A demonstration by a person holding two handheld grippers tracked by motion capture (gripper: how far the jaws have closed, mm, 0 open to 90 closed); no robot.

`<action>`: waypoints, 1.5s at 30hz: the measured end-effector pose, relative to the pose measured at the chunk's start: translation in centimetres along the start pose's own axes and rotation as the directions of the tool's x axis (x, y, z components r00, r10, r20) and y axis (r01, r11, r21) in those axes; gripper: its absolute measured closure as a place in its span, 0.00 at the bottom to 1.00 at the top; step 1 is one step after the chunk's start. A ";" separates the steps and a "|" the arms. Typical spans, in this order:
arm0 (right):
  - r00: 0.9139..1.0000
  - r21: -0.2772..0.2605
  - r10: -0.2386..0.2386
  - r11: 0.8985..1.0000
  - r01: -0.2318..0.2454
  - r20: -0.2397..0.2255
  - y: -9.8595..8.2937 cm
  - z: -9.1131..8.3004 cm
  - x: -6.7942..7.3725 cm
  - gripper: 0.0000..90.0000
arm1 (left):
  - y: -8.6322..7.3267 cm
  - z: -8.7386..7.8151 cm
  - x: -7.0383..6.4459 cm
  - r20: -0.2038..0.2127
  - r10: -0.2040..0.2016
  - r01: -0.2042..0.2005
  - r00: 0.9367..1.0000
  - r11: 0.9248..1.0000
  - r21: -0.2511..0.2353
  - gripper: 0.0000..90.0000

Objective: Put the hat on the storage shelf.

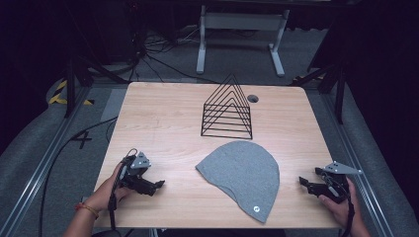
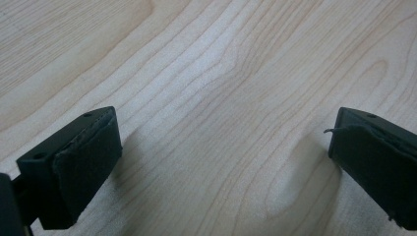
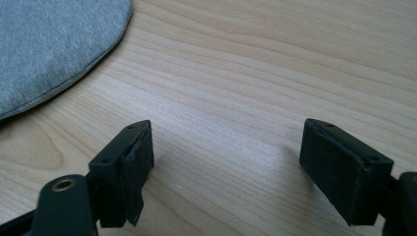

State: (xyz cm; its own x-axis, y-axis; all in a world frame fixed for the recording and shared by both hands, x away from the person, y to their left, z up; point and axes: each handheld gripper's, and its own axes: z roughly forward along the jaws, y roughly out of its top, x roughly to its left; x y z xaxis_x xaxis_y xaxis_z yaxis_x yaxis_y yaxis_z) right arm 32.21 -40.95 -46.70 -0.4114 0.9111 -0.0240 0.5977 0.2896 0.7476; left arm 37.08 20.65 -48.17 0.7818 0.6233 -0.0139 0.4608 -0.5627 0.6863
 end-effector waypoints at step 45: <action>0.880 -0.034 -0.317 0.945 0.326 -0.355 3.4 0.0 11.2 0.91 | 11.6 7.5 -5.2 0.254 0.315 -0.311 0.914 0.949 -0.056 0.54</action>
State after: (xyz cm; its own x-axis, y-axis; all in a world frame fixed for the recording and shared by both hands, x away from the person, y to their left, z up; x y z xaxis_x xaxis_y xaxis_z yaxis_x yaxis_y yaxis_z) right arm 29.65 -29.81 -44.36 -0.7952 0.6059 -0.0225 0.4068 0.5606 0.7213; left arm 41.53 6.80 -45.57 0.9668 0.2548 0.0186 0.1705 -0.6976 0.6959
